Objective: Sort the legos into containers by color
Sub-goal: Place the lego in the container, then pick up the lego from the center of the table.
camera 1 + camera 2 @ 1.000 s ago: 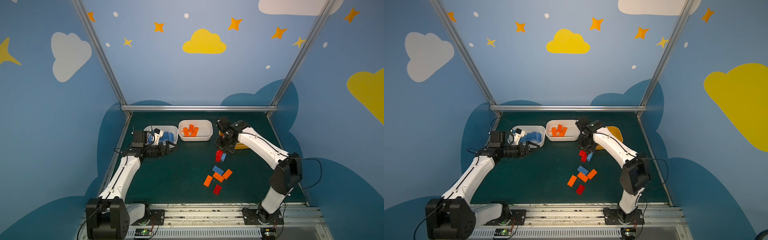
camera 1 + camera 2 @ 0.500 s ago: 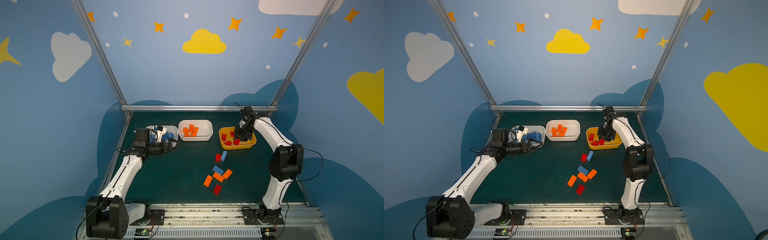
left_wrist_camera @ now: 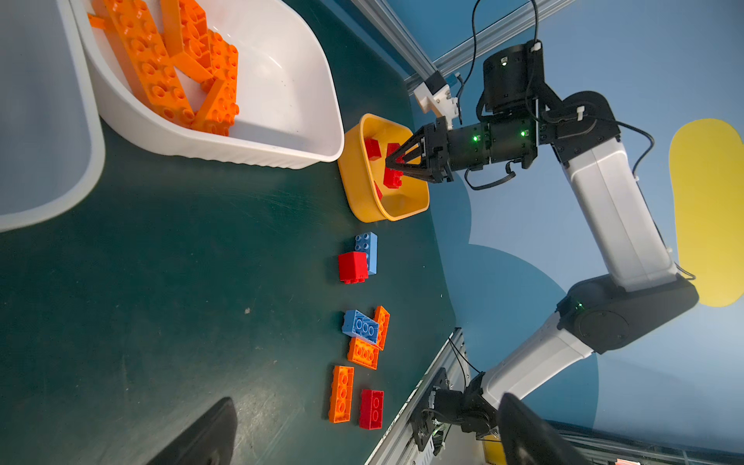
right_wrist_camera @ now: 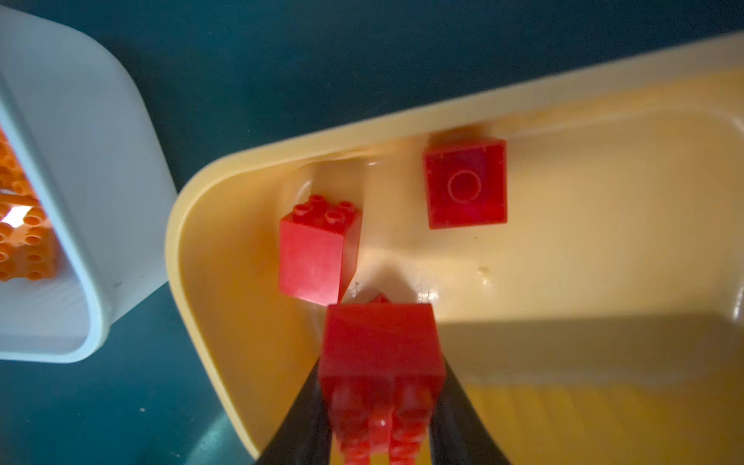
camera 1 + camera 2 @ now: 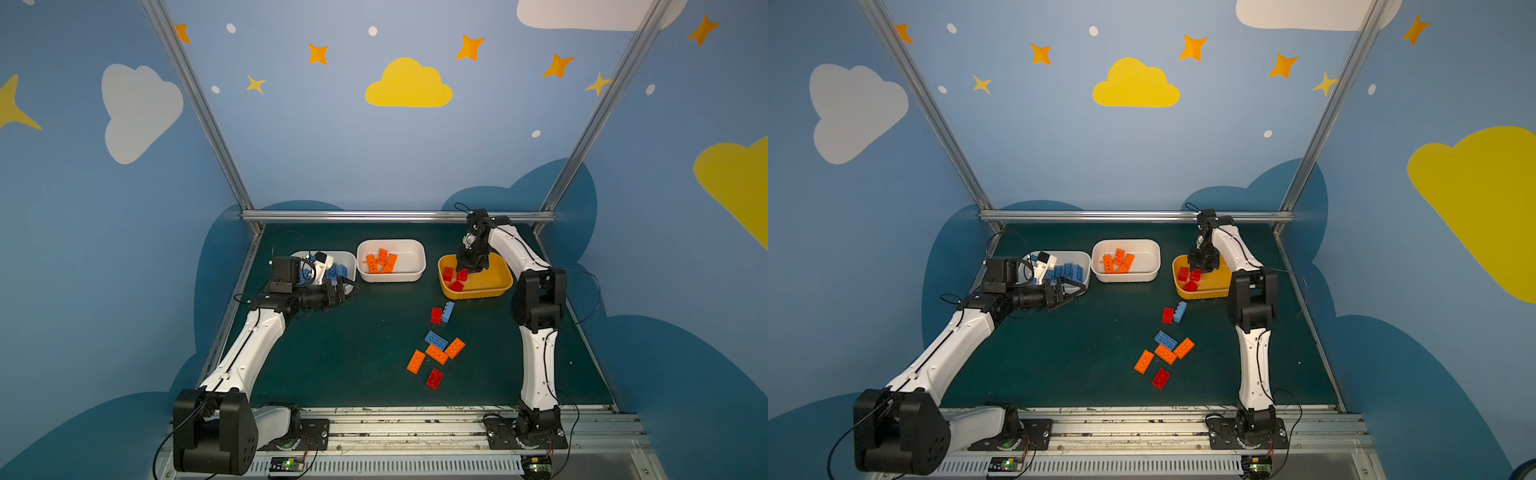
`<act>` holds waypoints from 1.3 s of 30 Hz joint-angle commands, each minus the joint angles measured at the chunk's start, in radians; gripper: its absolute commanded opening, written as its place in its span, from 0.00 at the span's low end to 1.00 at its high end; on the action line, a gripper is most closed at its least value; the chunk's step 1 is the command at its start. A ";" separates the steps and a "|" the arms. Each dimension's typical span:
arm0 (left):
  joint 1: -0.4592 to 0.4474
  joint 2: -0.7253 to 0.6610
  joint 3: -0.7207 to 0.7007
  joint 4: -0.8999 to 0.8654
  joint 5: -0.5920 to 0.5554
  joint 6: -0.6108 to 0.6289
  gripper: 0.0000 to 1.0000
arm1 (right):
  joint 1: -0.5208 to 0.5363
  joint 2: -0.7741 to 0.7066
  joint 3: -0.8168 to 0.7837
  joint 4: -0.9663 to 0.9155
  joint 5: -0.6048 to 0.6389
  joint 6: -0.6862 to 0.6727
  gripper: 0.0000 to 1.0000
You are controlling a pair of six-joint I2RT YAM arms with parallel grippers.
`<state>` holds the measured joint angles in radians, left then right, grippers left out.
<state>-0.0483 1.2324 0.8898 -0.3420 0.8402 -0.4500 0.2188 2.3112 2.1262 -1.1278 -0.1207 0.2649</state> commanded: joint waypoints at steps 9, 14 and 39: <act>-0.001 0.020 0.020 -0.021 -0.001 0.031 0.99 | 0.042 -0.090 -0.002 -0.084 0.092 -0.103 0.65; -0.002 0.021 0.014 -0.015 0.000 0.030 1.00 | 0.105 -0.283 -0.222 -0.043 0.062 -0.035 0.71; -0.002 0.014 -0.032 -0.014 -0.007 0.045 0.99 | 0.496 -0.434 -0.712 0.241 0.226 0.511 0.63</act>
<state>-0.0483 1.2594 0.8673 -0.3504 0.8368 -0.4259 0.7124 1.8427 1.4044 -0.9329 0.0475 0.7433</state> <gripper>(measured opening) 0.995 0.632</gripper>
